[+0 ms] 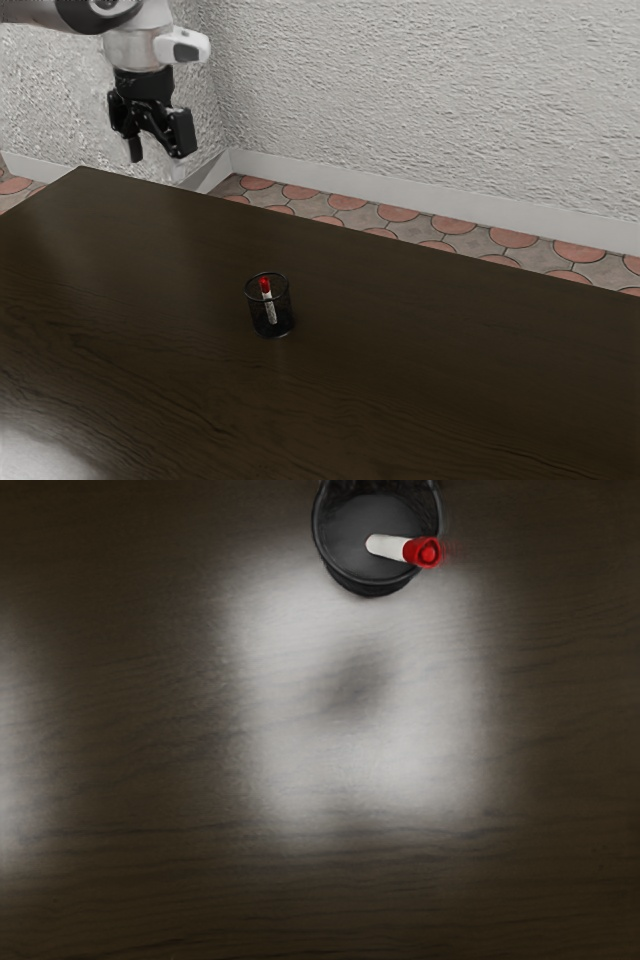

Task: Take the marker out of the pen holder and place it to the left of the pen holder.

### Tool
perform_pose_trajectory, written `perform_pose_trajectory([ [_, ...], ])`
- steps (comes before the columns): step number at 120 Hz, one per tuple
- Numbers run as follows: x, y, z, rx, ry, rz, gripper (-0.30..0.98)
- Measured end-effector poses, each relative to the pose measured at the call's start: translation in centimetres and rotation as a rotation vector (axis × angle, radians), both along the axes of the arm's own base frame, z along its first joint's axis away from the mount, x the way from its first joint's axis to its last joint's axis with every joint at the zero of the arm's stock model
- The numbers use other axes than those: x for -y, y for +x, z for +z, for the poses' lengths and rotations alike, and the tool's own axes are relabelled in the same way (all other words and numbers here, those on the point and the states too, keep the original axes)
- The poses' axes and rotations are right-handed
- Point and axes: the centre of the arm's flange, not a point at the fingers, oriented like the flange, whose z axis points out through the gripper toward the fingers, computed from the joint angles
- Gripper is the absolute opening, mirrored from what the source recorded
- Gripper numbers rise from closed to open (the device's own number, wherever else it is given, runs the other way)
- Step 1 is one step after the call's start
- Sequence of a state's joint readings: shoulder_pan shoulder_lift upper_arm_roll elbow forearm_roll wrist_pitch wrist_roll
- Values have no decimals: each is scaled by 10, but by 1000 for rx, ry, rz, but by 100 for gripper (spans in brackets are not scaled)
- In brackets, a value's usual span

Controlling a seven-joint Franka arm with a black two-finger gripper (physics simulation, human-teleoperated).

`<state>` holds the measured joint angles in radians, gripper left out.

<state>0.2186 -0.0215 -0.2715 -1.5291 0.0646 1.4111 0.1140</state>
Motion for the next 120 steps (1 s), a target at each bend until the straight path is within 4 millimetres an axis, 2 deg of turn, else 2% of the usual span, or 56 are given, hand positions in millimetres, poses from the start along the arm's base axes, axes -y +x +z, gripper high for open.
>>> perform_pose_trajectory([
  [9,36,1,2,37,-3,-74,69],
  [17,61,5,-7,49,-6,-126,69],
  [25,83,18,-56,21,3,-171,69],
  [30,89,33,-96,-8,6,-179,68],
  [32,82,41,-113,-20,5,-161,68],
  [34,65,48,-128,-29,5,-125,68],
  [40,-20,64,-169,-42,1,45,68],
  [43,-53,67,-184,-41,0,115,68],
  [47,-73,70,-199,-33,0,171,68],
  [52,-76,75,-214,-17,-1,203,69],
  [65,-59,89,-234,41,14,225,69],
  [80,-16,102,-242,110,-31,287,69],
  [91,10,113,-260,126,-54,343,69],
  [100,15,119,-275,143,-32,376,68],
  [120,18,128,-289,208,36,399,69],
])
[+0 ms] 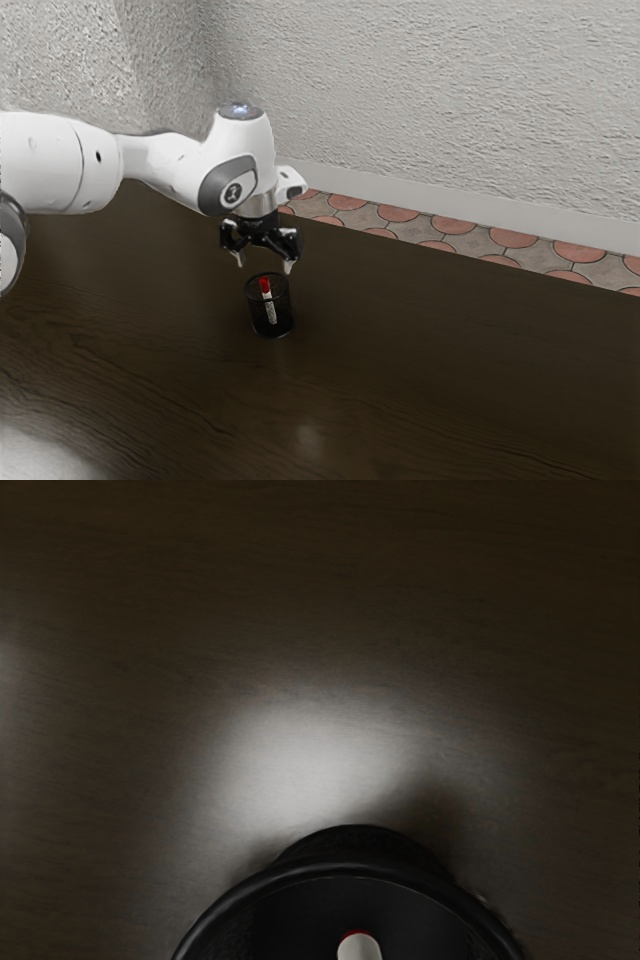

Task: Take the marker out of the pen holder and place it to the left of the pen holder.

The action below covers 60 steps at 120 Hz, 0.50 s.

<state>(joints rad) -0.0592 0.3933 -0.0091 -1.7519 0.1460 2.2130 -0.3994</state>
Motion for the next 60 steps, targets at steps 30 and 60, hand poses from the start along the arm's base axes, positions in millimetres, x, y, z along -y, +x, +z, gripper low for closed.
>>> perform_pose_trajectory([
  [30,20,-8,-11,24,7,52,69],
  [60,31,-28,-11,14,4,85,69],
])
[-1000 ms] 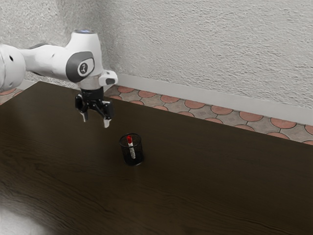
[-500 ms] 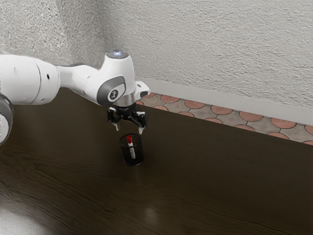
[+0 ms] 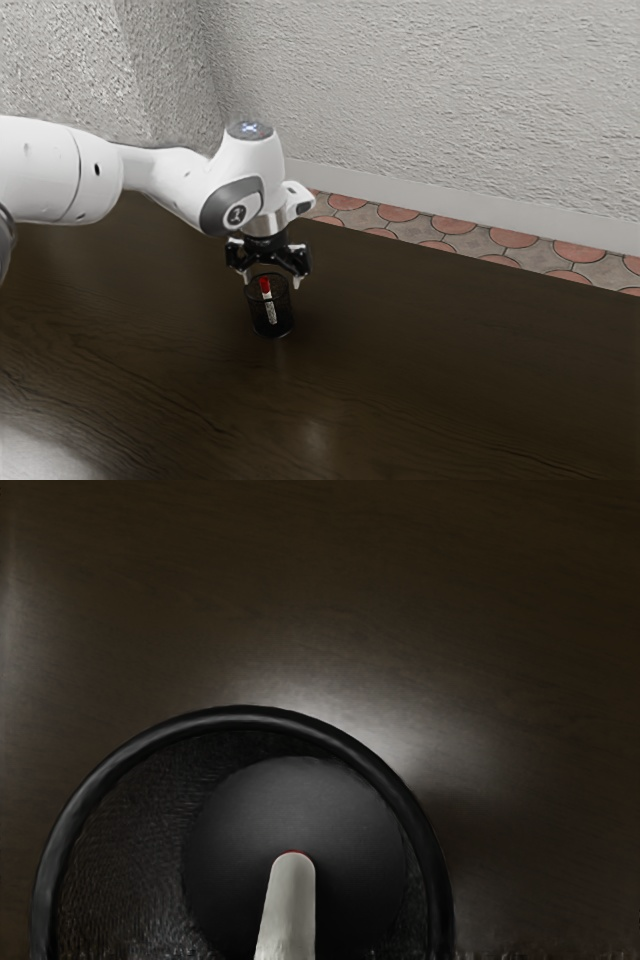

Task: Take the marker out of the pen holder and place it to the left of the pen holder.

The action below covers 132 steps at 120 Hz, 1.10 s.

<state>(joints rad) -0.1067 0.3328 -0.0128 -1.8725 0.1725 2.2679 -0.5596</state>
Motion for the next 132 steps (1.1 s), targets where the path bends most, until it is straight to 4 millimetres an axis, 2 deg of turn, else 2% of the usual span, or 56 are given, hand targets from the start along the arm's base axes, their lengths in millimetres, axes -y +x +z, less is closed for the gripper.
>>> perform_pose_trajectory([
  [54,18,-13,-5,-46,4,-91,69],
  [77,8,-13,9,-29,6,-103,69],
  [109,-2,-19,1,-53,8,-114,69],
  [117,-2,-18,3,-48,10,-120,67],
  [132,-2,-18,12,-34,12,-130,53],
])
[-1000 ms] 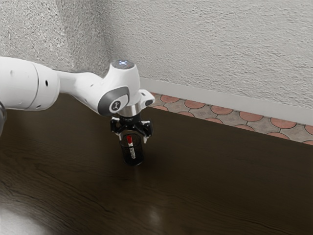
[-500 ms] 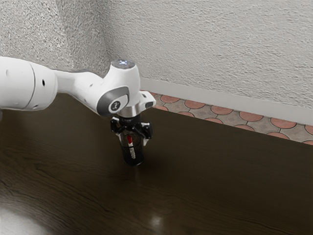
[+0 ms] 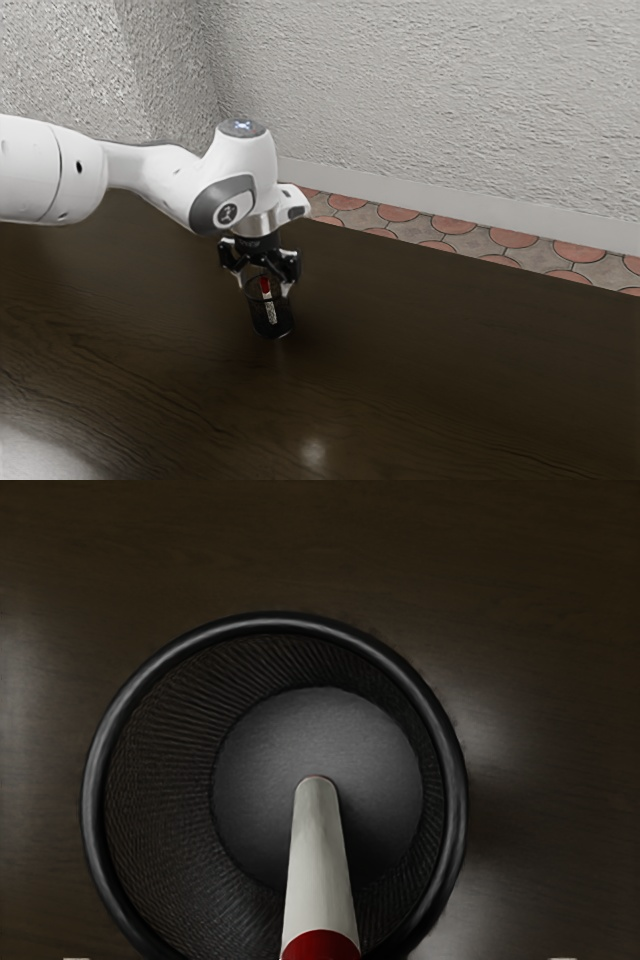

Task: Take the marker out of the pen holder and place it to the left of the pen holder.

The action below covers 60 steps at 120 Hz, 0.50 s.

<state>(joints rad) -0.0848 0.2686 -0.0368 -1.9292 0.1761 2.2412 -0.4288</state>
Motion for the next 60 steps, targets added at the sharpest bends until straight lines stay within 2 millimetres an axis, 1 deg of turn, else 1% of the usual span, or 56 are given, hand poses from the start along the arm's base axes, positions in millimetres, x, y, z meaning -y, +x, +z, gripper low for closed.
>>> perform_pose_trajectory([
  [20,1,0,1,1,1,-8,34],
  [47,2,1,1,6,0,-15,16],
  [60,2,1,1,7,0,-14,10],
])
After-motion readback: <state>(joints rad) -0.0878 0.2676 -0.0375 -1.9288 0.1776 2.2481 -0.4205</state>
